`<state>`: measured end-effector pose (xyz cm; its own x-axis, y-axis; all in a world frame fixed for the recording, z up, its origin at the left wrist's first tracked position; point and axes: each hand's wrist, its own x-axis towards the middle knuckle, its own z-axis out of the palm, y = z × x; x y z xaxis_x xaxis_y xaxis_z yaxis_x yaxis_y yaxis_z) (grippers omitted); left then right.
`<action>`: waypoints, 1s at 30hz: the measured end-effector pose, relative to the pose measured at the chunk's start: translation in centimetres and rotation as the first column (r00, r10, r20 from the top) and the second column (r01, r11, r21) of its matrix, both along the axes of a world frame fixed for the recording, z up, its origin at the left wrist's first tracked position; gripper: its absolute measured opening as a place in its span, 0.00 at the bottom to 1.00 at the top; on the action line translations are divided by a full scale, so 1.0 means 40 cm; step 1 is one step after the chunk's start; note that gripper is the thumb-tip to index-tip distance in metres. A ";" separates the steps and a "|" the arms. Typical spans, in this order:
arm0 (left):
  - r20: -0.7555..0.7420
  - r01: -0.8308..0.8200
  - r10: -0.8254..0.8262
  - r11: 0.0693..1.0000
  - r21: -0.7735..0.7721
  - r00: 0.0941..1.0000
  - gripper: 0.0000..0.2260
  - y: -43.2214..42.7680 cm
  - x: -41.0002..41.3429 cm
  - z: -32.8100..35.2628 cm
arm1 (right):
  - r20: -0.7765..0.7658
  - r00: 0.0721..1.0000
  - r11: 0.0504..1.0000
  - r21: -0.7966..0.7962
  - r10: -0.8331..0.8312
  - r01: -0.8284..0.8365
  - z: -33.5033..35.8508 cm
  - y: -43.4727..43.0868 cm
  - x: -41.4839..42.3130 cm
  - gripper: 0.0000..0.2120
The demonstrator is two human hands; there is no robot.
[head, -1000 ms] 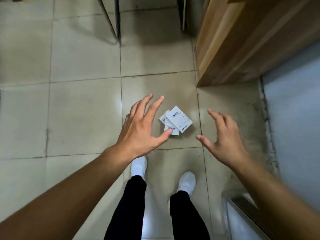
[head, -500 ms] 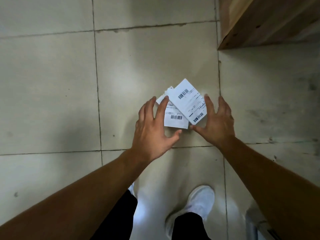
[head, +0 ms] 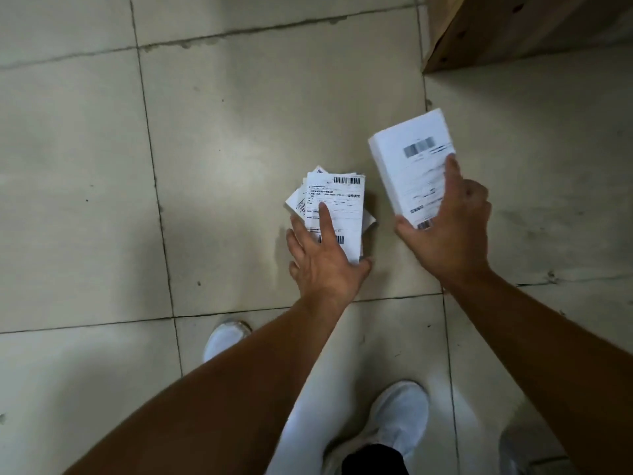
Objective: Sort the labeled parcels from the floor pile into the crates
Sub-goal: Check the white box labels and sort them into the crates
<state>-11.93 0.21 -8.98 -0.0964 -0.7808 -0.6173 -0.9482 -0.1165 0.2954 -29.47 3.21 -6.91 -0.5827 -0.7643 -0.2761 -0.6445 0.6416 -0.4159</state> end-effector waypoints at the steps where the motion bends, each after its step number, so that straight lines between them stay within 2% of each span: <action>1: 0.015 -0.044 0.044 0.999 0.030 0.999 0.56 0.002 -0.012 -0.011 | 0.000 1.000 1.000 -0.011 -0.029 0.029 0.012 0.010 -0.021 0.56; 3: 0.047 -0.116 0.114 0.992 0.041 0.992 0.56 0.012 -0.032 -0.031 | 0.013 0.998 0.998 -0.007 -0.066 0.066 0.036 0.035 -0.053 0.56; 7: 0.026 -0.173 0.176 0.981 -0.090 0.984 0.51 0.022 -0.051 -0.051 | -0.004 0.998 0.997 0.048 -0.062 0.062 0.098 0.096 -0.078 0.56; 12: -0.053 -0.071 0.061 0.975 -0.213 0.997 0.50 0.002 -0.023 0.086 | -0.020 0.999 0.996 0.075 -0.038 0.040 0.237 0.147 -0.068 0.52; 19: -0.139 0.063 -0.099 0.968 -0.241 0.985 0.49 -0.117 0.027 0.622 | 0.020 0.990 0.990 0.031 -0.138 0.138 0.649 0.141 0.018 0.51; 24: -0.211 0.252 -0.323 0.919 -0.303 0.923 0.49 -0.128 0.038 1.120 | 0.030 0.946 0.947 0.011 -0.322 0.322 1.104 0.183 0.080 0.51; 30: -0.348 0.338 -0.468 0.864 -0.373 0.813 0.48 -0.127 0.079 1.661 | -0.030 0.907 0.906 -0.083 -0.419 0.415 1.659 0.242 0.167 0.48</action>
<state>-8.76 -4.86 57.46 -0.6352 -0.7443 -0.2062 -0.6697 0.3977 0.6272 -22.78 12.90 59.46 -0.8635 -0.4656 -0.1938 -0.3442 0.8250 -0.4483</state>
